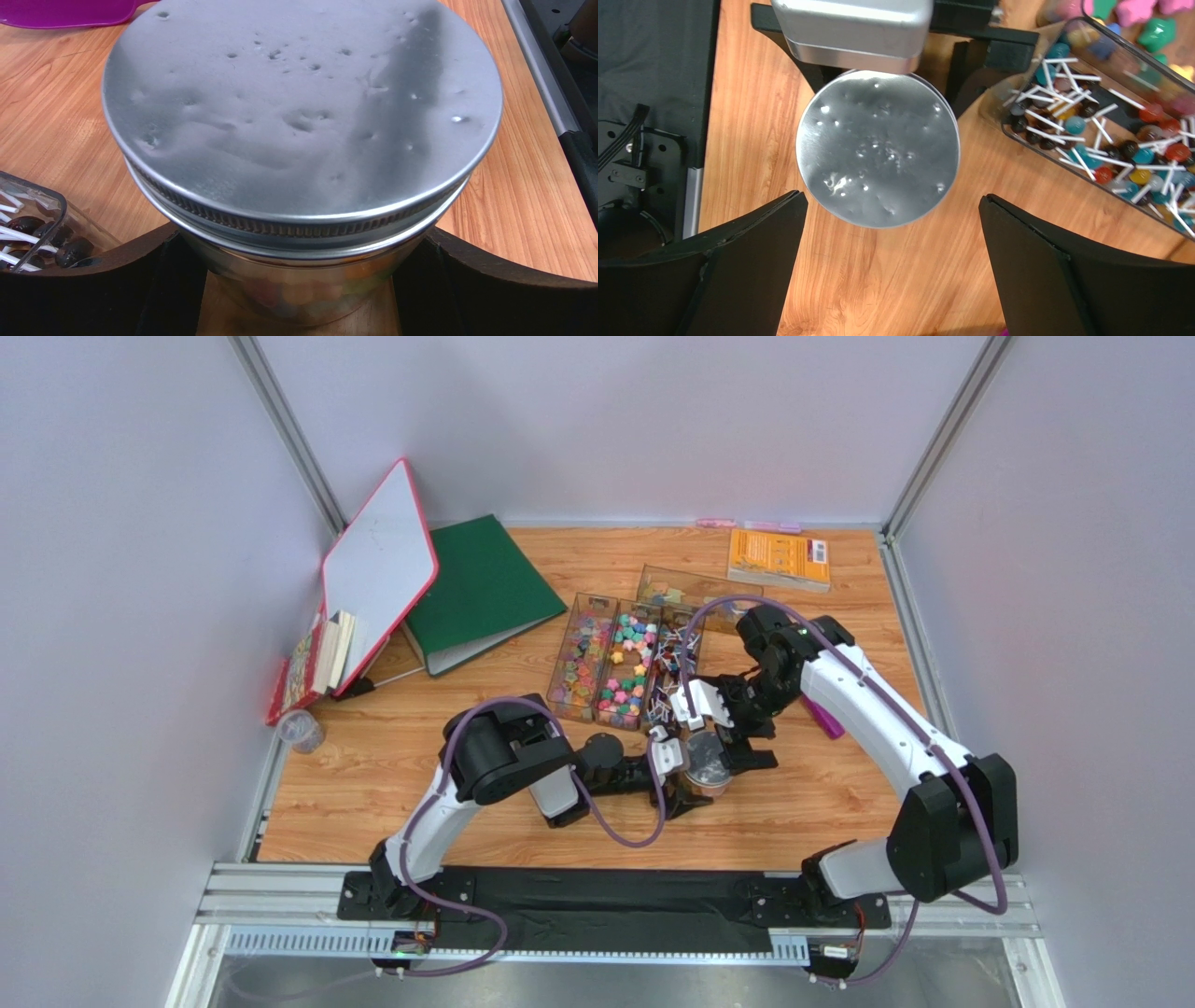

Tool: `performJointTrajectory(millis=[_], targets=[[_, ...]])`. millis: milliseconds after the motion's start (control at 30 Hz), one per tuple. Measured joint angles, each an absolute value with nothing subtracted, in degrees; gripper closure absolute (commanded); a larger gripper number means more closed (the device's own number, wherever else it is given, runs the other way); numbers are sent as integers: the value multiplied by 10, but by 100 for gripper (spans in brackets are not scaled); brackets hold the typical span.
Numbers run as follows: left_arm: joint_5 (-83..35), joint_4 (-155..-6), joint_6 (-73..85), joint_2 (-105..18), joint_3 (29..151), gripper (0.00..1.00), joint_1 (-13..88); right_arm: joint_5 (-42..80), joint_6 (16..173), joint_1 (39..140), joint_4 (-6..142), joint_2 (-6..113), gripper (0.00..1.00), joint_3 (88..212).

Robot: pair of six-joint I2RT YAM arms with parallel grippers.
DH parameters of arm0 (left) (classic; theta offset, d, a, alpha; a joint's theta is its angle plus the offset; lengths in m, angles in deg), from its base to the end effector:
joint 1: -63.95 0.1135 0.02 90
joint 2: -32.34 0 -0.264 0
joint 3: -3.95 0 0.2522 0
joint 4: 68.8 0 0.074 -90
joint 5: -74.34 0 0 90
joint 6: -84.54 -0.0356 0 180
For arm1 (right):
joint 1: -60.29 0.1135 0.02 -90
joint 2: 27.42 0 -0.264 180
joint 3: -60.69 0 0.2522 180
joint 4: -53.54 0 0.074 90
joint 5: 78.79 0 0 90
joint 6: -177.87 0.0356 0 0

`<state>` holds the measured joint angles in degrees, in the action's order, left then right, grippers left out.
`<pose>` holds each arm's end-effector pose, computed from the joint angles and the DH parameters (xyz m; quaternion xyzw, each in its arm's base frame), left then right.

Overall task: Pack the candies
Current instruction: Screw the bottle lid onto the packing bottle.

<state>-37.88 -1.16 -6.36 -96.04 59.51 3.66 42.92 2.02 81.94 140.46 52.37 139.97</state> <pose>0.1692 -0.3236 0.0698 0.4806 0.5575 -0.4514 0.5044 0.2069 0.1023 0.2669 -0.7792 0.5637 0.2199 0.1634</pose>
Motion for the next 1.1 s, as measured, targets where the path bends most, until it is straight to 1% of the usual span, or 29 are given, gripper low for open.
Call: performJointTrajectory(millis=[233,500,700,867,1100], targets=[[-378,-11,-66,-960,595,100,36,432,11,832,1422,538,0,1395],[-376,-12,-67,-960,596,100,37,426,41,839,1377,511,0,1350],[-388,-22,-66,-960,603,100,39,403,73,839,1345,456,0,1305],[-403,-26,-66,-960,605,100,42,366,104,838,1342,378,0,1253],[-403,-42,-58,-960,615,100,53,368,147,852,1420,292,0,1210]])
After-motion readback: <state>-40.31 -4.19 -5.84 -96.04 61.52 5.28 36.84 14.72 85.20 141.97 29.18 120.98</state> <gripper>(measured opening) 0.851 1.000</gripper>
